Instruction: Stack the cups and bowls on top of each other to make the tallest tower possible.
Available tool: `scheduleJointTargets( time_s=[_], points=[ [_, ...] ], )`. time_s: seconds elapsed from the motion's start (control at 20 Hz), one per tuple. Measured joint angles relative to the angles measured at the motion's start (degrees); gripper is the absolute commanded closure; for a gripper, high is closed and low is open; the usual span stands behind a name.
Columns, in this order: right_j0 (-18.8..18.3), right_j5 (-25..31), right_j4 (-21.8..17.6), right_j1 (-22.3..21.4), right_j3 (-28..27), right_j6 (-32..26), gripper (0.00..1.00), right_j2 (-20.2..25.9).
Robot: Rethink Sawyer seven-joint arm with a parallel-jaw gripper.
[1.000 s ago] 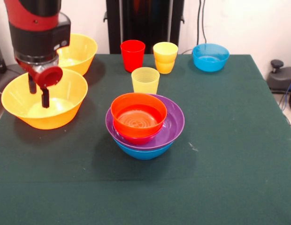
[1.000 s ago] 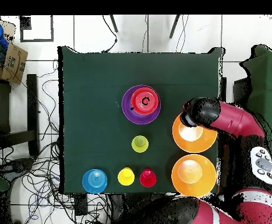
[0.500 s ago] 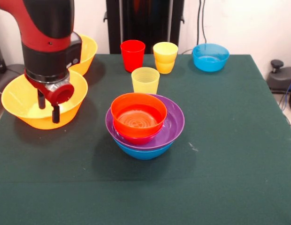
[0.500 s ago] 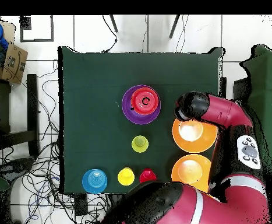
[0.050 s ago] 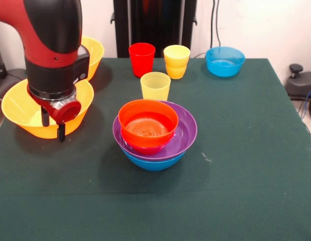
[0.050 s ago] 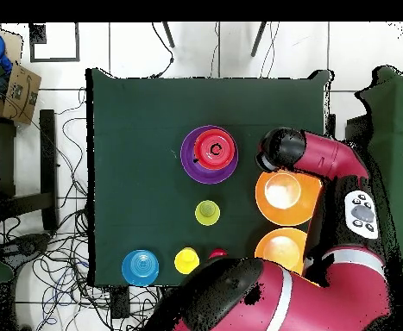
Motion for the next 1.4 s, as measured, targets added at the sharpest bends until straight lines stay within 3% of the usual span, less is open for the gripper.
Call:
scheduleJointTargets(
  time_s=[1.4],
  points=[
    [1.5,2.16,0.61,1.46,-1.95,0.0,0.0,-3.74]
  ],
)
